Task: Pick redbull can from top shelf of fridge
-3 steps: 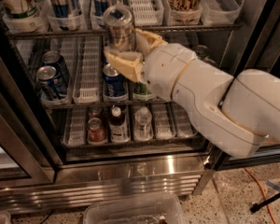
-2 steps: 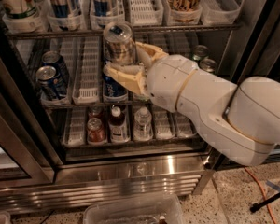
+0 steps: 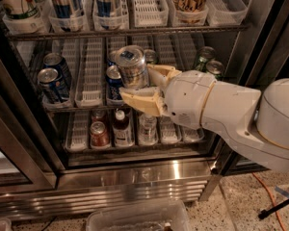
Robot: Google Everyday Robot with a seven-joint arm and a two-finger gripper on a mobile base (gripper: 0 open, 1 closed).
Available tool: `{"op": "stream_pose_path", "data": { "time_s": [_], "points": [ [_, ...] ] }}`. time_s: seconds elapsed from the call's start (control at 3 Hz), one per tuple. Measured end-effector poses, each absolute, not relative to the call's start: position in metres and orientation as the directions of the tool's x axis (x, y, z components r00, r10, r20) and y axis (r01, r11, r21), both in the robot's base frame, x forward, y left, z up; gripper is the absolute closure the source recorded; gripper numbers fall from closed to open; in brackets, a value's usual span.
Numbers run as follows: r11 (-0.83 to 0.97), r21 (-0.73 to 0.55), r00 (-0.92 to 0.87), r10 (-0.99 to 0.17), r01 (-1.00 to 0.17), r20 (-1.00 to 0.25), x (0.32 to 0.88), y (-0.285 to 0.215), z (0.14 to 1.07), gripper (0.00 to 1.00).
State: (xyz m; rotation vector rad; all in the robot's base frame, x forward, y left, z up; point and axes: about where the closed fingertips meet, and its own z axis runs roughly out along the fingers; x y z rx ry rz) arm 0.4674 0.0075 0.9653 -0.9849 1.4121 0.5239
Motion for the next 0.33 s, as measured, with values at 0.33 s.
{"op": "stream_pose_path", "data": {
  "time_s": [0.33],
  "points": [
    [0.529, -0.253, 0.141, -0.243, -0.810, -0.960, 0.4674, 0.0075, 0.9653, 1.00]
  ]
}}
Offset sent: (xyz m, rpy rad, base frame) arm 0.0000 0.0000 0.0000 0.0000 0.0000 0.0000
